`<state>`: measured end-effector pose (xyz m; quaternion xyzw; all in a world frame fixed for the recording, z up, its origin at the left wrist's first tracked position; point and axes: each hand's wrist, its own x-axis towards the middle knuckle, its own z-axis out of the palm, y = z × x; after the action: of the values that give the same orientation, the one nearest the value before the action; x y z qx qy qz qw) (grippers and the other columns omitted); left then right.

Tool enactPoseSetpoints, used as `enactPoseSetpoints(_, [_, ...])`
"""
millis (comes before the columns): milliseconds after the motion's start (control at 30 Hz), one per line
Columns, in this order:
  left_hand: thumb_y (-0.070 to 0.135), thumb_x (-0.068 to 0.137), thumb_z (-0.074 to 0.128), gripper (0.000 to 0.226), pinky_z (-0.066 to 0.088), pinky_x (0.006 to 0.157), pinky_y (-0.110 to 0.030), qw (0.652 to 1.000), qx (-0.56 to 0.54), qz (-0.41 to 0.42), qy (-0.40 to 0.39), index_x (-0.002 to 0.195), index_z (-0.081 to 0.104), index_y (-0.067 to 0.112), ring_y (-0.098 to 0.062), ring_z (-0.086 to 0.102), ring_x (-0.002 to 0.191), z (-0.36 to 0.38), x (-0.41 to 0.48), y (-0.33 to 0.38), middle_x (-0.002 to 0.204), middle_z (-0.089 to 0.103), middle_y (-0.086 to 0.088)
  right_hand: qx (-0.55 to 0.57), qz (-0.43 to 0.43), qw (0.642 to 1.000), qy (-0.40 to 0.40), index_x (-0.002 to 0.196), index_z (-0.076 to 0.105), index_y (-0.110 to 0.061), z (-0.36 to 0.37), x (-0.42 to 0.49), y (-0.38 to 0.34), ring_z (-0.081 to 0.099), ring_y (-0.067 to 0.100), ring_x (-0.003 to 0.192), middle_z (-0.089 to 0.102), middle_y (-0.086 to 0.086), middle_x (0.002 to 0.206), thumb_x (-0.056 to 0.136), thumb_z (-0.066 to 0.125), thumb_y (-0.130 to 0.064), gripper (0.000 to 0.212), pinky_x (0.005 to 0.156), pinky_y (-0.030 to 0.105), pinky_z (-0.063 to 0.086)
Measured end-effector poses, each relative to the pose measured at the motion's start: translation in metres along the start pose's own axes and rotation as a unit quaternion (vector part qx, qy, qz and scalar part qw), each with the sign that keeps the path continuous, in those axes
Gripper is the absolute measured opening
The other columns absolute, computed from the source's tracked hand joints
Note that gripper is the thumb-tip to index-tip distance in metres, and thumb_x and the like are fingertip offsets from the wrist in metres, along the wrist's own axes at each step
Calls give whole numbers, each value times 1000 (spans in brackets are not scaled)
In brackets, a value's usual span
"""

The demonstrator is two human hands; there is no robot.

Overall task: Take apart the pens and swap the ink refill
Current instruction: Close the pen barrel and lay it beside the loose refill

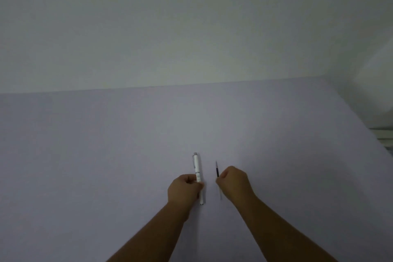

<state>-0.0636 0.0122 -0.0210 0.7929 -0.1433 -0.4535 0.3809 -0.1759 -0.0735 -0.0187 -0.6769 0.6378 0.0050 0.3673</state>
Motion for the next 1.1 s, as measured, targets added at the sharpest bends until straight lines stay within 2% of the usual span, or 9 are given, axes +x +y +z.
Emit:
enactPoseSetpoints(133, [19, 79, 72, 14, 45, 57, -16, 999, 30, 11, 28, 91, 66, 22, -9, 62, 73, 7, 4, -3, 77, 65, 9, 20, -5, 1000, 16, 90, 68, -8, 7, 3, 3, 68, 27, 91, 73, 13, 95, 82, 59, -17, 15, 73, 26, 50])
enactPoseSetpoints(267, [18, 78, 73, 17, 37, 51, -13, 997, 50, 22, 47, 85, 59, 26, 1, 55, 66, 12, 5, -2, 73, 60, 14, 19, -11, 1000, 6, 86, 69, -9, 13, 7, 1, 69, 26, 86, 74, 11, 90, 81, 59, -19, 15, 71, 26, 51])
enactPoseSetpoints(600, [18, 79, 72, 15, 38, 51, -12, 996, 69, 37, 50, 89, 62, 23, 0, 57, 66, 18, 11, -5, 73, 61, 13, 18, -22, 1000, -13, 81, 70, -9, 20, 11, -1, 69, 26, 83, 74, 11, 85, 78, 60, -20, 15, 75, 34, 57])
enactPoseSetpoints(767, [17, 79, 72, 14, 37, 52, -11, 995, 72, 42, 51, 90, 64, 21, 1, 56, 65, 18, 12, -6, 72, 61, 13, 21, -30, 999, -20, 60, 59, -17, 19, 13, -1, 59, 17, 63, 62, 5, 63, 76, 61, -19, 16, 67, 31, 54])
enactPoseSetpoints(933, [20, 78, 74, 13, 35, 51, -10, 995, 76, 38, 53, 85, 63, 22, 1, 56, 63, 17, 12, -5, 71, 60, 14, 42, -26, 999, -10, 69, 60, -18, 21, 12, 2, 61, 15, 66, 73, 8, 79, 77, 62, -20, 9, 69, 29, 53])
enactPoseSetpoints(1100, [21, 77, 73, 15, 38, 56, -10, 995, 81, 41, 51, 87, 62, 23, 2, 54, 65, 15, 13, -6, 71, 57, 17, 55, -26, 998, -3, 69, 61, -18, 22, 10, 3, 68, 19, 71, 73, 6, 79, 76, 63, -21, 7, 72, 31, 56])
